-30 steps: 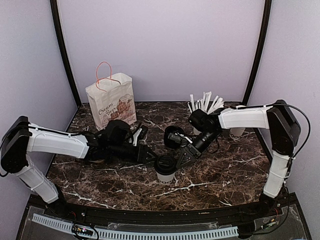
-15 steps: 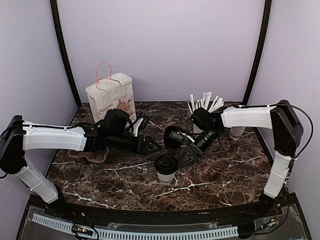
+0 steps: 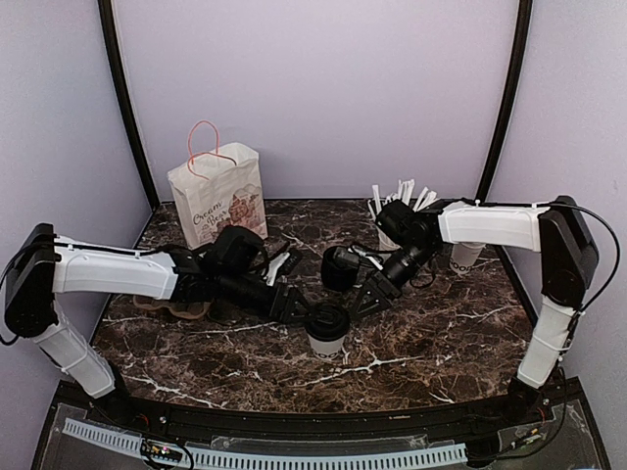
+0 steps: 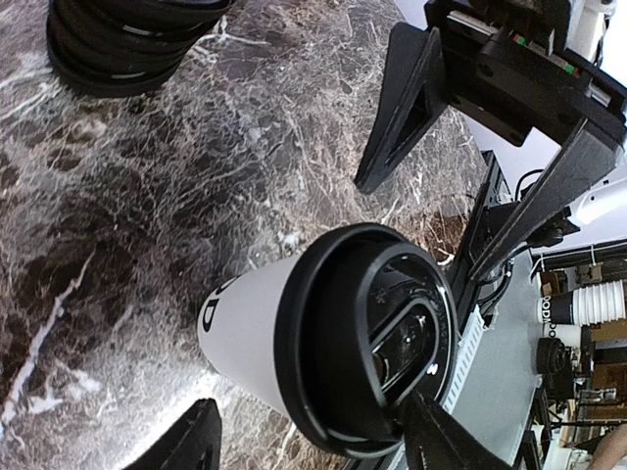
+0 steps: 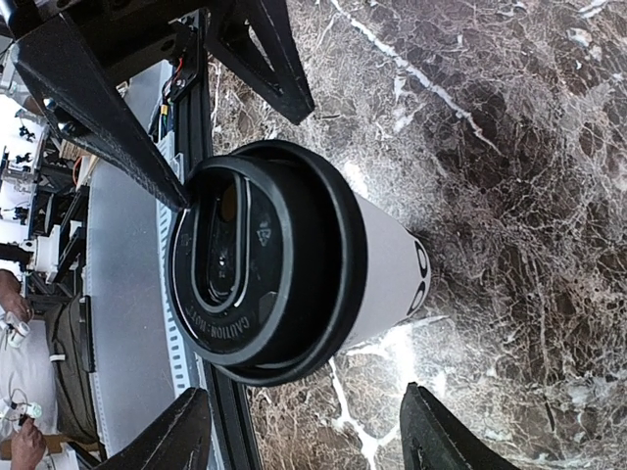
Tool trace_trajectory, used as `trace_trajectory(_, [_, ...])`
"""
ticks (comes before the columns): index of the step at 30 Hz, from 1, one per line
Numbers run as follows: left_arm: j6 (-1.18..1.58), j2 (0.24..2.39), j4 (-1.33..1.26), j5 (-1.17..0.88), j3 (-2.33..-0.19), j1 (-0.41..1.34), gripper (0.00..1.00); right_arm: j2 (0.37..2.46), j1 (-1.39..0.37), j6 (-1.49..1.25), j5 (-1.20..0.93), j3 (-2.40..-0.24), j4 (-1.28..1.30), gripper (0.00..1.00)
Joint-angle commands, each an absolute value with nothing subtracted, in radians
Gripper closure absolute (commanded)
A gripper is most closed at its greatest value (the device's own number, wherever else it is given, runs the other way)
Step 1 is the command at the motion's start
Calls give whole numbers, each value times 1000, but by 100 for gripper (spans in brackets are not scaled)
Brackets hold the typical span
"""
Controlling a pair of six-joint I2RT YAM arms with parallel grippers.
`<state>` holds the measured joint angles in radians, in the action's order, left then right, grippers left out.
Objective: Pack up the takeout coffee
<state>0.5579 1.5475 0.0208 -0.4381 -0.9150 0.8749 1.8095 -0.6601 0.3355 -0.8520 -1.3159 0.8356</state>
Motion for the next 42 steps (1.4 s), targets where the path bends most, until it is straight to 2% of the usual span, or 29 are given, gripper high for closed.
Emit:
trace_trajectory(1, [488,1589,90,-445,-974,870,36,1825,-668,369,-859,-1344,840,33])
trace_trajectory(5, [408,1625,144,-447,-1041,839,39,1809,-685,401,-883,-1321,855,34])
trace_trajectory(14, [322,1722,143,-496,-1155,778,38,1752,-760,457,-896,-1262,901,34])
trace_trajectory(19, [321,1707,141,-515,-1176,777,37,1724,-757,450,-874,-1233,892,34])
trace_trajectory(27, [330,1542,152,-445,-1094,777,36,1718,-721,377,-836,-1228,840,35])
trace_trajectory(33, [473,1412,111,-314,-955,764,35,1787,-673,295,-842,-1291,818,40])
trace_trajectory(42, [691,1472,-100,-440,-847,741,46,1874,-658,232,-825,-1369,818,45])
